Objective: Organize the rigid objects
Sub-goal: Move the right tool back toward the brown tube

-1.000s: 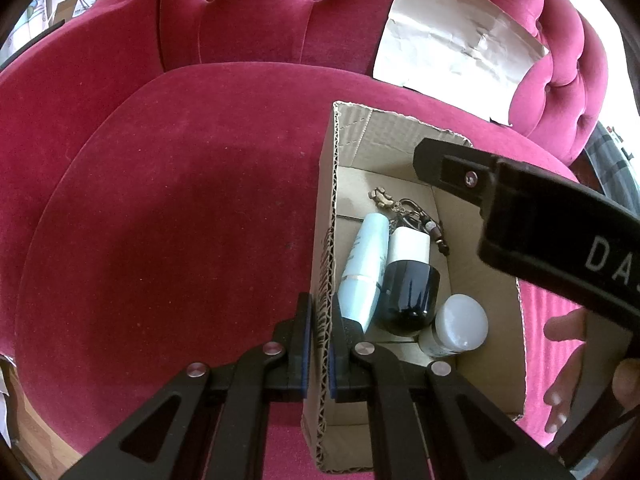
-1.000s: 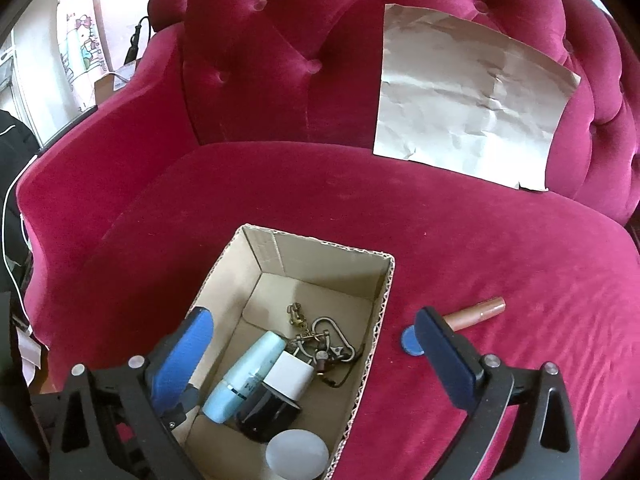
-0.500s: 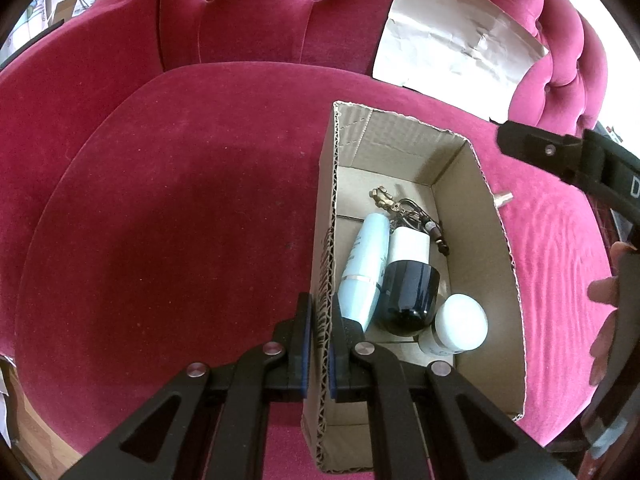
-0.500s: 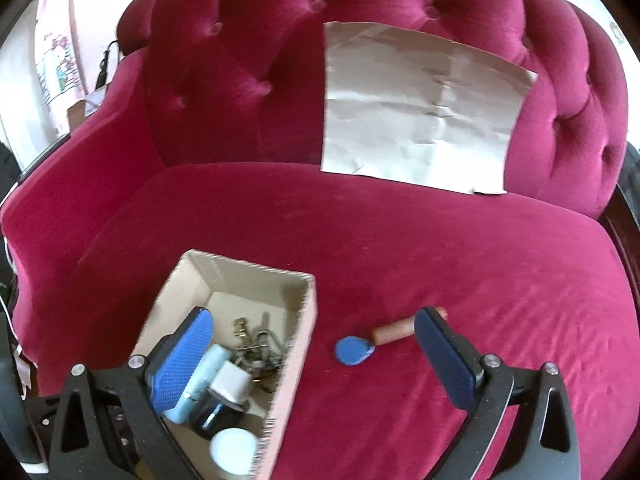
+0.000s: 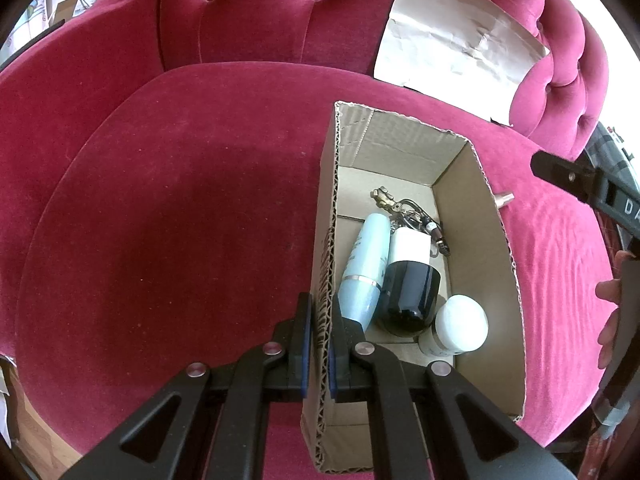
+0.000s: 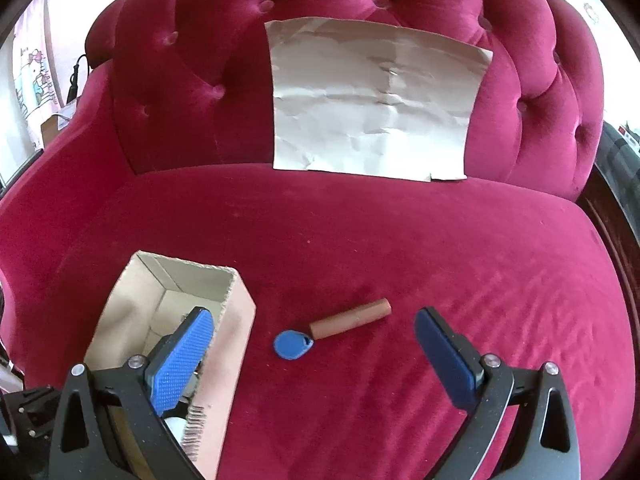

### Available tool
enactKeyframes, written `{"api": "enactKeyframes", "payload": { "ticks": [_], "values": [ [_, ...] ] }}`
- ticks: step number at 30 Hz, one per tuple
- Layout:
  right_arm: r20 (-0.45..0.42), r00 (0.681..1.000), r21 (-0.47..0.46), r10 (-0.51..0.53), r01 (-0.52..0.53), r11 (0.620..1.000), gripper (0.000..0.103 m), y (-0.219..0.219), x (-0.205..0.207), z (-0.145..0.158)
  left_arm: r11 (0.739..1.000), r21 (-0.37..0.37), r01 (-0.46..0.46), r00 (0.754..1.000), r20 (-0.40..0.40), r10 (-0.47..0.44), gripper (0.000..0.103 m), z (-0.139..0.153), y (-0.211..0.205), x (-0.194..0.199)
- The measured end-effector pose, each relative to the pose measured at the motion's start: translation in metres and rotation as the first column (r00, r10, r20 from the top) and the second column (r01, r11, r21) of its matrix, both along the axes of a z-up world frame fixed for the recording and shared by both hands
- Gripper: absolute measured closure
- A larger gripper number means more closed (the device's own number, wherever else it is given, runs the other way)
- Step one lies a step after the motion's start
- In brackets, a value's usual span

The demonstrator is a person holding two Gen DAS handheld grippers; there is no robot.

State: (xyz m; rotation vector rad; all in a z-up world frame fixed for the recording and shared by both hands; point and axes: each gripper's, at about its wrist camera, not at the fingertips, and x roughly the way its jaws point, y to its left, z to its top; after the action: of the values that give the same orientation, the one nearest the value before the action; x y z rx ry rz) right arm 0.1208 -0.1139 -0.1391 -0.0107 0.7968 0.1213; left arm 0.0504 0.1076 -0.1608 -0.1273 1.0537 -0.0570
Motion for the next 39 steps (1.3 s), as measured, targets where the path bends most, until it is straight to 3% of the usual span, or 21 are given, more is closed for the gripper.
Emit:
{"api": "enactKeyframes", "payload": {
  "ticks": [23,39],
  "values": [
    [-0.053,0.997,-0.086,0.052,-0.056,0.995,0.0,-0.026,-0.013,-0.031,1.0,0.0,-0.003,1.0,0.0,0.003,0.097,-0.001,0.003,0.0],
    [-0.093,0.992,-0.097,0.09,-0.099,0.99,0.0,-0.027,0.022,-0.043,1.0,-0.007,-0.009,1.0,0.001,0.009,0.097,0.0,0.005,0.0]
  ]
}}
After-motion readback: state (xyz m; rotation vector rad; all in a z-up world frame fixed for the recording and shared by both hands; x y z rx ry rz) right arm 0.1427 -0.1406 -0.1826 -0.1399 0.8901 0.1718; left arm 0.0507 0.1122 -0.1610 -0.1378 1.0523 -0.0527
